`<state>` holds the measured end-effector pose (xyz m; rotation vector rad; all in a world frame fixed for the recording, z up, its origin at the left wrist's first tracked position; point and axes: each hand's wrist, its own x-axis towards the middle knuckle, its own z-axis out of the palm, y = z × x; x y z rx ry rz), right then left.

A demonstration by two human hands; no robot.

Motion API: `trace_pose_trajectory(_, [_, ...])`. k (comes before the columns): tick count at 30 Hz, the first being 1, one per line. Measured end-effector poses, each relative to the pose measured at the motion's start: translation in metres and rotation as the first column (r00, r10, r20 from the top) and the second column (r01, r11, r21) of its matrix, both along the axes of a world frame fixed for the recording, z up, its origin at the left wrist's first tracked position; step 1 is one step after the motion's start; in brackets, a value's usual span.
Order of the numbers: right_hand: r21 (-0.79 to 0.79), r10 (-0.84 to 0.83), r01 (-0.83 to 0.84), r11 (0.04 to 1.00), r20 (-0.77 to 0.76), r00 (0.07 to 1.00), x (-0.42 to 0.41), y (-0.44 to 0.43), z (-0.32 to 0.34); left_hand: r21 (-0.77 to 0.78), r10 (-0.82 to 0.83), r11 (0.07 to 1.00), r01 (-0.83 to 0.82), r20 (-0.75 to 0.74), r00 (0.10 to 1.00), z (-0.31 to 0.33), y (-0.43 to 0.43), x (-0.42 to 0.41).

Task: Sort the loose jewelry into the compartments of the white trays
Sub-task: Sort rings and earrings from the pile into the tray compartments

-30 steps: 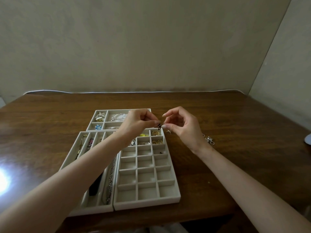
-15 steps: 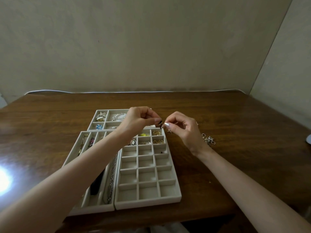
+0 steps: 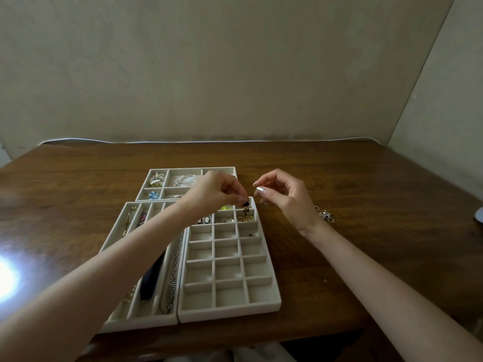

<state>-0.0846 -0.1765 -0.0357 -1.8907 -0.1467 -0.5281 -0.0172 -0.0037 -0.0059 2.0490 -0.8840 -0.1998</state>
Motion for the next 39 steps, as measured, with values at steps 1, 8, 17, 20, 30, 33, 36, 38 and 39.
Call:
trace_pose_trajectory(1, [0.005, 0.001, -0.001, 1.000, -0.008, 1.000, -0.001, 0.000, 0.000, 0.054, -0.013, 0.998, 0.011, 0.030, 0.999, -0.001, 0.000, 0.000])
trace_pose_trajectory(8, [0.021, 0.004, -0.003, 1.000, -0.041, 0.999, -0.004, -0.001, -0.001, 0.234, -0.131, 0.964, 0.122, 0.024, 0.991, -0.008, 0.000, -0.004])
trace_pose_trajectory(17, [0.026, -0.011, 0.012, 1.000, -0.046, 0.999, -0.007, -0.006, -0.001, 0.409, -0.130, 0.912, 0.022, 0.239, 0.962, -0.014, -0.010, -0.007])
trace_pose_trajectory(20, [0.022, -0.018, 0.019, 1.000, -0.042, 0.999, -0.009, -0.009, 0.001, 0.388, -0.093, 0.921, -0.038, 0.312, 0.945, -0.012, -0.011, -0.006])
trace_pose_trajectory(30, [0.033, -0.086, 0.087, 0.996, -0.020, 0.996, -0.020, -0.037, 0.010, 0.178, 0.056, 0.975, -0.131, 0.376, 0.925, -0.002, -0.026, 0.000])
trace_pose_trajectory(33, [0.020, -0.127, 0.127, 0.992, -0.035, 0.991, -0.024, -0.052, 0.010, 0.153, 0.074, 0.979, -0.136, 0.356, 0.931, -0.002, -0.035, 0.000])
trace_pose_trajectory(36, [0.024, -0.179, 0.180, 0.983, -0.053, 0.982, -0.029, -0.070, 0.009, 0.161, 0.042, 0.982, -0.101, 0.338, 0.940, -0.002, -0.049, -0.002])
trace_pose_trajectory(38, [0.019, -0.224, 0.226, 0.974, -0.068, 0.972, -0.032, -0.083, 0.007, 0.182, 0.017, 0.980, -0.081, 0.326, 0.945, -0.004, -0.060, -0.003])
trace_pose_trajectory(39, [0.015, -0.246, 0.248, 0.969, -0.076, 0.966, -0.033, -0.089, 0.006, 0.191, 0.007, 0.979, -0.072, 0.323, 0.946, -0.006, -0.065, -0.003])
